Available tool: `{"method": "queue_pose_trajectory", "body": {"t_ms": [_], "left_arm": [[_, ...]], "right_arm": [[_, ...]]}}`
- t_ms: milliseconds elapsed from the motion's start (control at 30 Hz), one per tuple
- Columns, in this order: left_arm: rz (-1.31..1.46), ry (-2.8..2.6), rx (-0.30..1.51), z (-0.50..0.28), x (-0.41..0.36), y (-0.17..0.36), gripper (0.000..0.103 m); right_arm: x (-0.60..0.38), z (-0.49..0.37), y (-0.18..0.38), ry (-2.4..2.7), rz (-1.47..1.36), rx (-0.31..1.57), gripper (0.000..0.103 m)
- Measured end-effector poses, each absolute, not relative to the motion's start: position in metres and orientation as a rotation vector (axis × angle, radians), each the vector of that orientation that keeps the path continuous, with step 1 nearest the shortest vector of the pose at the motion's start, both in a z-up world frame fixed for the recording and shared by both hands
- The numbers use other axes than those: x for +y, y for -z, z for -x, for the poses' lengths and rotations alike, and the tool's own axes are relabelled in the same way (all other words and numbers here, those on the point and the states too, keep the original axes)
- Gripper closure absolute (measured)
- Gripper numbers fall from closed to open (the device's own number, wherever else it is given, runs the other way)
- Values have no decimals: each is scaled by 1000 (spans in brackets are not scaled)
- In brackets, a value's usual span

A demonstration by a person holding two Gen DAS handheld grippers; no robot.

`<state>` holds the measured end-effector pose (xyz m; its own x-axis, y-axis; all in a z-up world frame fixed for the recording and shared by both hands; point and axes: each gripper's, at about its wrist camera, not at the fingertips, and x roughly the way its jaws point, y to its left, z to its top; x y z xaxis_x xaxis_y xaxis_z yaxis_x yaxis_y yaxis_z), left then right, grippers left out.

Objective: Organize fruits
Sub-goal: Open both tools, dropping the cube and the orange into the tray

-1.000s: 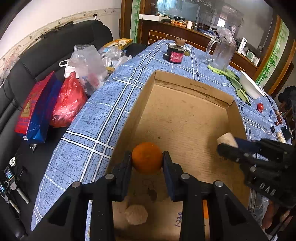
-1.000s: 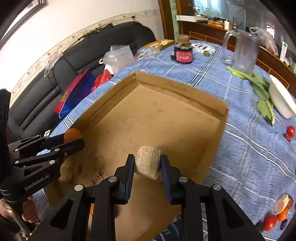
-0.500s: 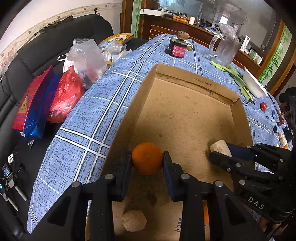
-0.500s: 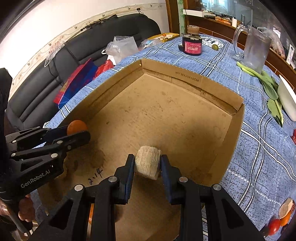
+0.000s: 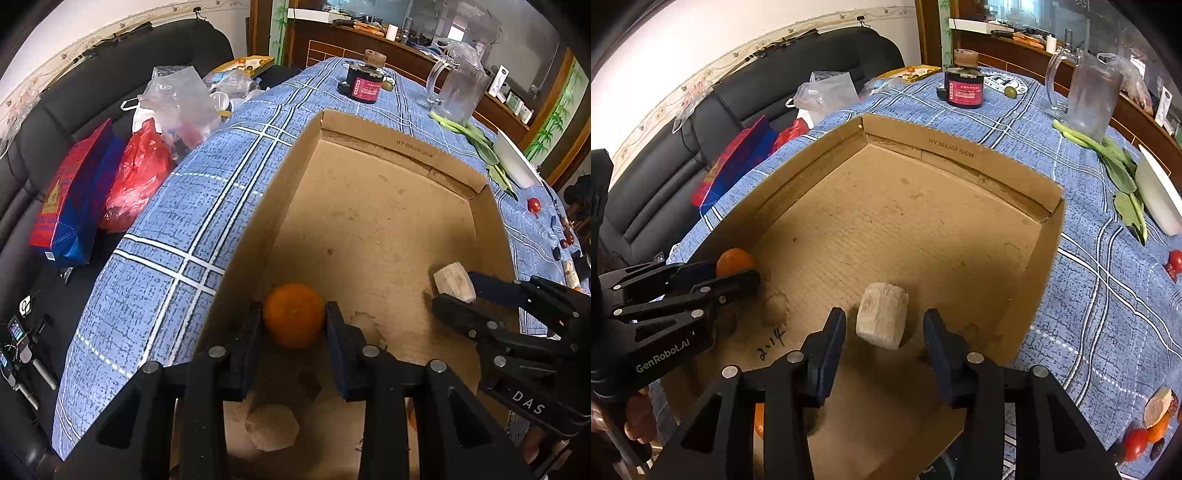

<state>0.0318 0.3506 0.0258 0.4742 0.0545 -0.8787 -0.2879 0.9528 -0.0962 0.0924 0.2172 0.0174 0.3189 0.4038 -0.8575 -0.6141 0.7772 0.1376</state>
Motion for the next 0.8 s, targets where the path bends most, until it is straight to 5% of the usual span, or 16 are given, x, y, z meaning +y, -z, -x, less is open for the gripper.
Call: {"method": "queue_pose_trajectory", "body": {"t_ms": [200,800], "left_arm": [[230,-231,1036,-23,347,-32,56],[222,-273,971,16,318,-58,55]], "right_arm": [[213,-83,-24,-672,240,1034,55],[172,-34,-51,-655,275,971,55]]}}
